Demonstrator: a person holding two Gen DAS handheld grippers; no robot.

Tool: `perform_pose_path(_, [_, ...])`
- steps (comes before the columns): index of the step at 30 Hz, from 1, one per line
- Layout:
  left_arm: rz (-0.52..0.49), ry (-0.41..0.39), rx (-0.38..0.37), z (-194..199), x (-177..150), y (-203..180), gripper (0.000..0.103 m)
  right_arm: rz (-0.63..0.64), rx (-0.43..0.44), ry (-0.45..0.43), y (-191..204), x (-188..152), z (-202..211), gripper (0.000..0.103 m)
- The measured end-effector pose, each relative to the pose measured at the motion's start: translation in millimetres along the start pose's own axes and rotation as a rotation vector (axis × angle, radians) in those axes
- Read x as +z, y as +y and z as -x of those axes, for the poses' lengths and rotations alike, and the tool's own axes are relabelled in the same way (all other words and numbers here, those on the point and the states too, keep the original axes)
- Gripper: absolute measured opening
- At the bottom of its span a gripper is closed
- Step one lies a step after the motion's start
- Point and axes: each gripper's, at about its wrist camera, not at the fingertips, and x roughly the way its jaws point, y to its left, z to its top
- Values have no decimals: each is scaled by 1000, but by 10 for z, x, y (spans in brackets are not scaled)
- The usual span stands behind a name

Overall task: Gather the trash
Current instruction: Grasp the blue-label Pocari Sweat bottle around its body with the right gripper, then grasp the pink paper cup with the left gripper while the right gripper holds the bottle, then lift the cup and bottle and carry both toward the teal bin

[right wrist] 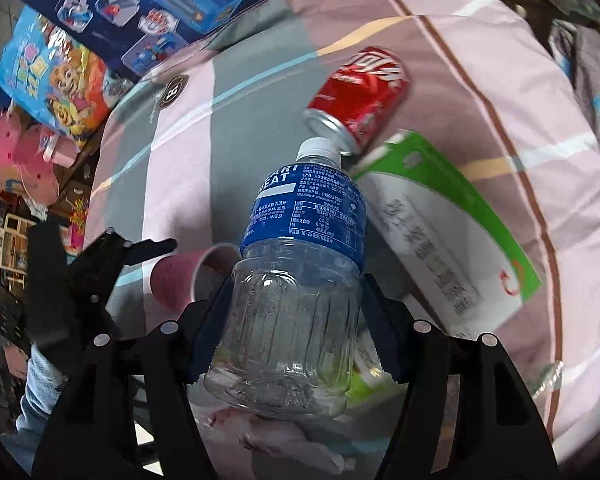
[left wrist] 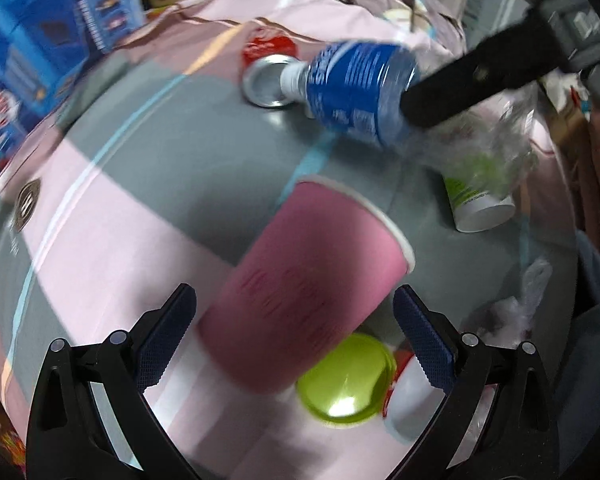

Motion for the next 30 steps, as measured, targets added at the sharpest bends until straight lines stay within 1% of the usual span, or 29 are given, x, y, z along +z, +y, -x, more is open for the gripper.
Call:
perform_pose_path(1, [1, 0, -5, -32, 7, -27, 98, -7, 0, -4, -36, -16, 28, 62])
perform_pose_path(2, [4, -5, -16, -56, 3, -53, 86, -14, 1, -9, -70, -35, 54, 62])
perform_pose_path(3, [11, -3, -36, -67, -9, -64, 69, -22, 2, -13, -106, -48, 79, 62])
perform_pose_path(4, [28, 2, -64, -77, -15, -60, 64, -28, 4, -13, -131, -59, 90, 62])
perform_pose_path(5, [47, 0, -79, -76, -23, -55, 62, -32, 6, -13, -152, -71, 97, 62])
perform_pose_path(8, [96, -22, -69, -21, -50, -51, 60, -39, 14, -19, -190, -93, 119, 62])
perform_pose_path(10, [148, -45, -78, 81, -29, -19, 60, -43, 28, -27, -208, -100, 138, 62])
perform_pose_path(12, [197, -59, -71, 205, 18, 11, 59, -45, 33, -39, -225, -102, 168, 62])
perform_pose_path(14, [231, -47, -65, 272, 90, 38, 59, -46, 38, -47, -246, -112, 199, 62])
perform_pose_path(15, [254, -40, -48, 321, 113, 43, 59, -50, 41, -52, -271, -121, 222, 62])
perform_pose_path(19, [272, -48, -13, 417, 205, 16, 59, -66, 57, -71, -368, -155, 307, 62])
perform_pose_path(23, [321, -46, 9, 478, 265, -13, 59, -83, 76, -92, -472, -199, 412, 62])
perform_pose_path(30, [386, -104, 40, 774, 442, -45, 59, -126, 107, -133, -767, -294, 629, 62])
